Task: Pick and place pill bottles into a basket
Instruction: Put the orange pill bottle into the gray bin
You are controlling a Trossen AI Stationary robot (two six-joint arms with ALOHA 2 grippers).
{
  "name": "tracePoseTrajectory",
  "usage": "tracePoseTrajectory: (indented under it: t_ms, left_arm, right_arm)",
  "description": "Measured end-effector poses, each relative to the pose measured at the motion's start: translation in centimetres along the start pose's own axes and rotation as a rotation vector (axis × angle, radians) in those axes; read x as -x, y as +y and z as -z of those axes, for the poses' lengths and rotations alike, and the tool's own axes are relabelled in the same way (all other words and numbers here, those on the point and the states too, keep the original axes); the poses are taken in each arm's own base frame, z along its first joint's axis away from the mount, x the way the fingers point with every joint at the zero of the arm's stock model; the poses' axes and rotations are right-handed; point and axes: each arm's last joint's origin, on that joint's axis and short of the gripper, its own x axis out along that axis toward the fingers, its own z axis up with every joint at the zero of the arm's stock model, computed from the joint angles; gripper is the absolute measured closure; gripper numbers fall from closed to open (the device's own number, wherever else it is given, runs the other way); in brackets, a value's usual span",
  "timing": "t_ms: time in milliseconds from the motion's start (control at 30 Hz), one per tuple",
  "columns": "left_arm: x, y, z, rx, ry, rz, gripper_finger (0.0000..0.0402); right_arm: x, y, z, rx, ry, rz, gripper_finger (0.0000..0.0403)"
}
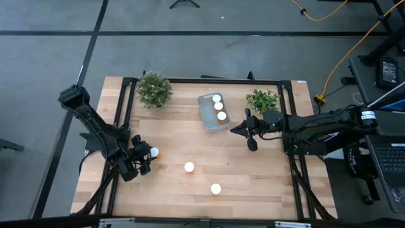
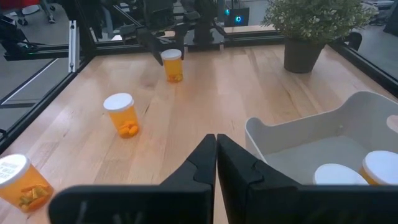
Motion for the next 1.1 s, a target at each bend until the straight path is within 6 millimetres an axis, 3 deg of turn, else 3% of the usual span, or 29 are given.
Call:
tracePoseTrajectory:
  t_ms: [267, 600, 867, 1100]
  left_arm:
    - [0.0, 0.0, 0.0, 0.001, 0.0, 0.002, 0.021]
    - [0.3, -0.7, -0.6, 0.008, -0.009, 0.034, 0.0211]
    - [1.1, -2.3, -4.4, -0.014, -0.053, 0.05, 0.0211]
    - [1.2, -2.7, -9.6, -0.12, -0.094, 0.026, 0.021]
  right_arm:
    - [0.0, 0.0, 0.0, 0.0, 0.0, 0.0, 0.0385]
    - [0.0, 0.0, 0.0, 0.0, 0.0, 0.0, 0.0385]
    - [0.0, 0.0, 0.0, 0.0, 0.0, 0.0, 0.0385]
    - [0.0, 0.0, 0.0, 0.0, 0.0, 0.0, 0.0385]
